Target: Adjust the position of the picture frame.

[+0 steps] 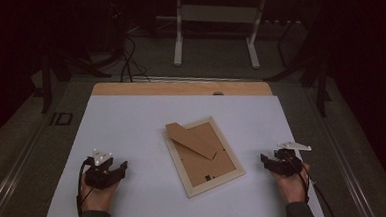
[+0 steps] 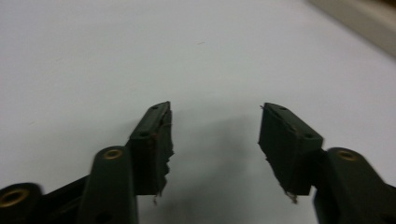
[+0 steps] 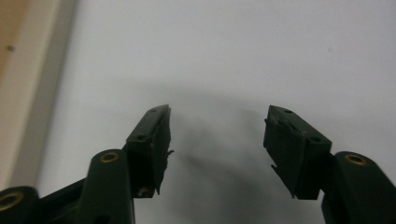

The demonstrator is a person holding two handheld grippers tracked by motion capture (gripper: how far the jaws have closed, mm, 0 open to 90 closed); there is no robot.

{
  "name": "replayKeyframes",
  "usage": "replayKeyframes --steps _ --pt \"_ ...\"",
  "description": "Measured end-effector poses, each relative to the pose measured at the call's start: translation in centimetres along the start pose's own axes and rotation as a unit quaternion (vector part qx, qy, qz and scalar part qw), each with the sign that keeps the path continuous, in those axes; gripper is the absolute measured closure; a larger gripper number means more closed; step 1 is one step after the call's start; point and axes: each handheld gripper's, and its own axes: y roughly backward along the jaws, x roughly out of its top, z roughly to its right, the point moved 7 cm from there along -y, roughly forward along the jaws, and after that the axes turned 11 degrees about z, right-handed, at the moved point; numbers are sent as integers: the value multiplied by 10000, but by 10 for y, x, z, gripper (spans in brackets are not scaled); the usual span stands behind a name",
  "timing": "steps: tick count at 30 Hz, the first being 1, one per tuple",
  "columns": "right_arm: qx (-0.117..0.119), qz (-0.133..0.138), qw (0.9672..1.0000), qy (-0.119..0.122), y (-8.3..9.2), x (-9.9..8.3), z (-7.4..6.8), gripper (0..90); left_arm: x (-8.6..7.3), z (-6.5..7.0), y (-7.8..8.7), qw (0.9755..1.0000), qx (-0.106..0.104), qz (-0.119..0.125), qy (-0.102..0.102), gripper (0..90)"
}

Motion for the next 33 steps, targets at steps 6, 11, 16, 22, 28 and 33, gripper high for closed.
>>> replayKeyframes --steps 6,11,16,22,28,33 --pt "94 119 9998 89 7 4 -6 459 6 10 5 9995 -207 126 -197 461" --pt "195 117 9997 50 11 7 -8 469 11 21 9 9978 -439 268 -422 456" --pt "294 34 9994 202 12 5 -13 473 16 27 10 9965 -594 292 -501 501" --pt "643 -61 9973 355 18 10 -28 477 27 24 8 9951 -870 263 -397 543" --pt "798 -35 9960 408 25 13 -36 472 32 21 7 9932 -1100 193 -318 550" --pt "1172 -47 9922 414 29 11 -46 544 38 20 6 9906 -1285 204 -423 526"
